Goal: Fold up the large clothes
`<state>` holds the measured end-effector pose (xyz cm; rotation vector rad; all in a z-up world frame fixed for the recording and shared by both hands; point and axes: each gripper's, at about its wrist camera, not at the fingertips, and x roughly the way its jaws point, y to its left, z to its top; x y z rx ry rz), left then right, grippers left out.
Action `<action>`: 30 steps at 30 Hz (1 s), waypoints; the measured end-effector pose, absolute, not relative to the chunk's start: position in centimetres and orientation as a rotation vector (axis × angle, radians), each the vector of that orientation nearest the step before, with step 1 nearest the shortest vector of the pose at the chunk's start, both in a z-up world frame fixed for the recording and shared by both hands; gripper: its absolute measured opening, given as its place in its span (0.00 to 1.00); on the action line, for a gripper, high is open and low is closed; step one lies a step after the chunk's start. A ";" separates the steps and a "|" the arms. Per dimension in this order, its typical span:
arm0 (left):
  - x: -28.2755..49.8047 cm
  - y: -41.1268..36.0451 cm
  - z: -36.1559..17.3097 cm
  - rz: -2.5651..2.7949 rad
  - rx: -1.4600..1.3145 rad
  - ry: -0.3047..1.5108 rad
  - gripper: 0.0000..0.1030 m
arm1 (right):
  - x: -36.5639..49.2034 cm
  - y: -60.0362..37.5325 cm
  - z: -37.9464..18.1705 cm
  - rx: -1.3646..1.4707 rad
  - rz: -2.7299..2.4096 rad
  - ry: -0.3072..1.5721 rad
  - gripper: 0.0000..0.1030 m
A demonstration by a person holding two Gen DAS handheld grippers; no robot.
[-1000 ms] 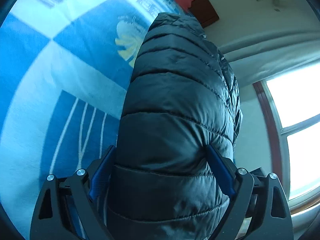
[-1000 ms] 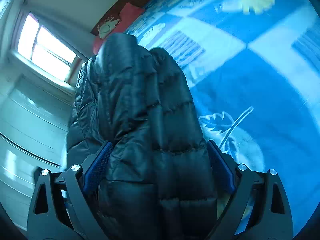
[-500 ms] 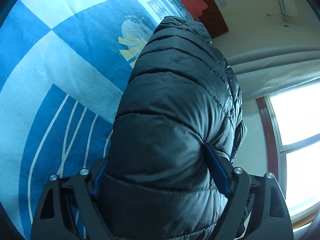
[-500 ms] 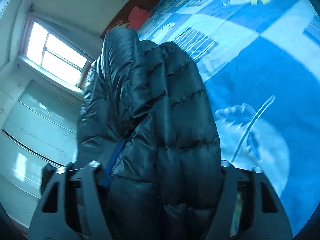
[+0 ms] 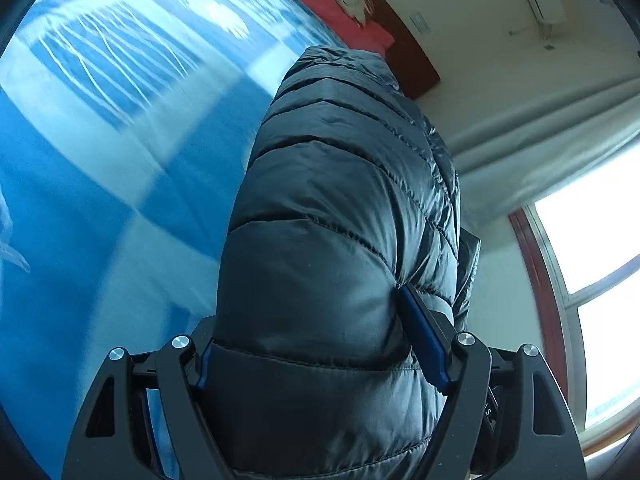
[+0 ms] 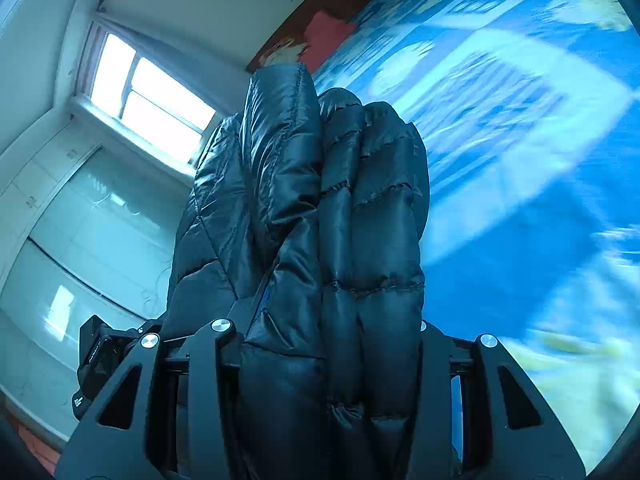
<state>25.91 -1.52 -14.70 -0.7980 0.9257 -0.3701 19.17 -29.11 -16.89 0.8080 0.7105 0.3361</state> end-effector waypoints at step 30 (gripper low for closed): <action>29.6 8.8 -17.9 -0.244 -0.822 0.914 0.78 | 27.4 -21.5 -19.1 0.838 0.407 0.802 0.51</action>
